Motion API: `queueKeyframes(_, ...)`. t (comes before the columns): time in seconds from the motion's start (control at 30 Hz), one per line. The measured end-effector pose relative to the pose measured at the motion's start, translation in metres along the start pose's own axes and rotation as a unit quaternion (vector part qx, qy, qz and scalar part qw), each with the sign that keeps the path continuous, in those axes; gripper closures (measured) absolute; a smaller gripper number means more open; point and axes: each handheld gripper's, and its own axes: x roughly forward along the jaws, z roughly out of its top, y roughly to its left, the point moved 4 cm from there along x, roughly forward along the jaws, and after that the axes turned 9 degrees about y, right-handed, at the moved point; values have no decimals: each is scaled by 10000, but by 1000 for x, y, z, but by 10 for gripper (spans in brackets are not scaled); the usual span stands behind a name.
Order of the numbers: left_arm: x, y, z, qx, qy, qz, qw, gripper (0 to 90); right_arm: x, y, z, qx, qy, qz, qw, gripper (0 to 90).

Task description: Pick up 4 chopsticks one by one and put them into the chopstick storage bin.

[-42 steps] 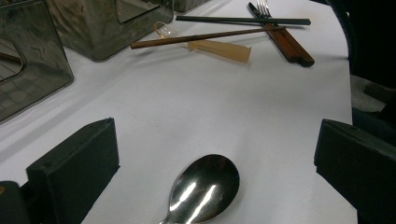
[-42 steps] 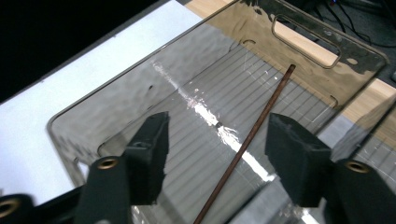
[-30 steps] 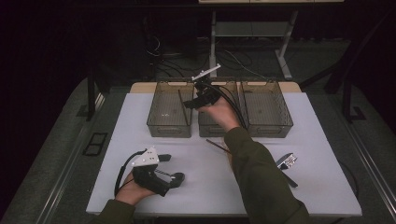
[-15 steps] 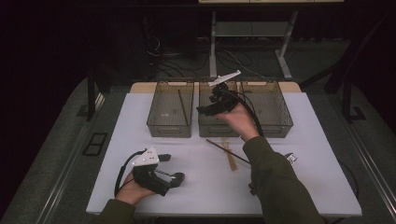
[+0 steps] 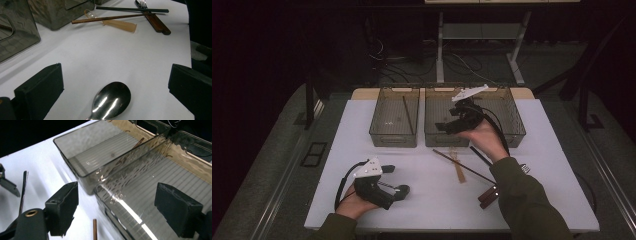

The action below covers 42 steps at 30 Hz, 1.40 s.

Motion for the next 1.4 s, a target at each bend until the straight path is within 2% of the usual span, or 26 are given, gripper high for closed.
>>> queueKeyframes(0.07, 0, 0, 0, -5, 6, 7, 10000, 0, -4, 0, -5, -46, -26, -14, 10000, 194)
queueKeyframes(0.4, 1, 1, 0, 6, 5, 41, 10000, 0, -16, -2, -38, 45, 24, 133, 9999, 210)
queueKeyframes(0.73, 2, 1, 0, -7, 16, 55, 10000, 0, -22, -6, -71, 57, 94, 203, 9997, 232)
queueKeyframes(0.83, 2, 1, 0, 4, 8, 63, 10000, 0, -23, -7, -83, 42, 144, 229, 9996, 278)
queueKeyframes(1.0, 3, 2, 0, 12, 7, 60, 10000, 0, -24, -7, -99, 61, 177, 324, 9993, 298)
queueKeyframes(1.1, 4, 1, 0, 93, 34, 44, 9999, 0, -25, -5, -109, 26, 210, 256, 9994, 313)
queueKeyframes(1.17, 4, 1, -1, 146, 57, 36, 9999, 0, -25, -3, -116, 40, 258, 312, 9992, 317)
queueKeyframes(1.27, 4, 0, -1, 153, 54, 18, 9999, 0, -28, -1, -125, -18, 325, 263, 9991, 336)
queueKeyframes(1.4, 4, 0, -1, 146, 70, 8, 9999, 0, -33, 1, -136, -45, 325, 329, 9989, 392)
